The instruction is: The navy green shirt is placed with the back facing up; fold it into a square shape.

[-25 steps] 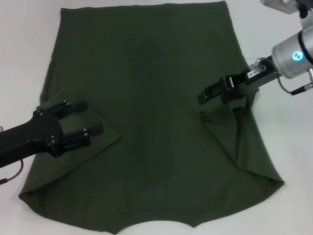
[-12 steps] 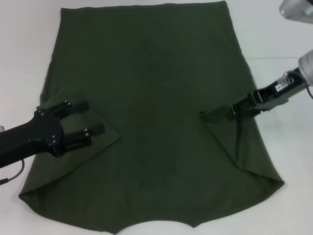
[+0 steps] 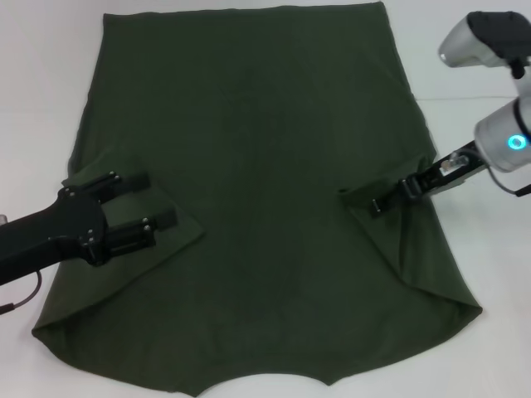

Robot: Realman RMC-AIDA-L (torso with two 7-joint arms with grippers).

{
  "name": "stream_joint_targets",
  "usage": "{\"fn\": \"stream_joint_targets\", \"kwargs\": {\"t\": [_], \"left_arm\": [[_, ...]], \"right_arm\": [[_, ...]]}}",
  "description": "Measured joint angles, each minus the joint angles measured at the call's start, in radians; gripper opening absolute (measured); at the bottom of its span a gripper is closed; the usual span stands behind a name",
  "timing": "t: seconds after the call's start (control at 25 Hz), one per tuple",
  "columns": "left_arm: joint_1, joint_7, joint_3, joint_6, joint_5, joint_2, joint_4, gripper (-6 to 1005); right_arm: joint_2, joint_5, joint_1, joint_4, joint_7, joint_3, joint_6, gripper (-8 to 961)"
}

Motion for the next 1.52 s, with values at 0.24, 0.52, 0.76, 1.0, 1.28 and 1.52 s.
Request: {"fn": "stream_joint_targets", "kwargs": {"t": [0.24, 0.52, 0.76, 1.0, 1.28, 1.52], "left_arm": [[-0.001, -0.007, 0.000, 0.001, 0.000, 0.001, 0.000, 846], [-0.001, -0.006, 0.000, 0.001, 0.000, 0.002, 0.000, 846], [-0.003, -0.003, 0.000, 0.001, 0.000, 0.002, 0.000, 847], [-0.004, -0.002, 0.000, 0.000, 0.000, 0.001, 0.000, 847], [0.000, -0.008, 0.000, 0.011, 0.000, 0.000, -0.003, 847], [0.000, -0.035, 0.000, 0.012, 0.000, 0.001, -0.005, 847]], "right_arm": [[0.031, 0.019, 0.023, 0.002, -0.018, -0.004, 0.000, 897], [0.028, 0.077, 0.056, -0.016, 0.008, -0.001, -0.147, 897], [-0.026, 0.068, 0.021, -0.026, 0.060, 0.009, -0.132, 898], [-0.044, 0.071, -0.016, -0.043, 0.048, 0.060, -0.100, 898], [-0.036, 0.121, -0.050, -0.043, -0.016, 0.126, -0.082, 897], [-0.047, 0.185, -0.084, -0.043, -0.030, 0.130, -0.088, 898]]}}
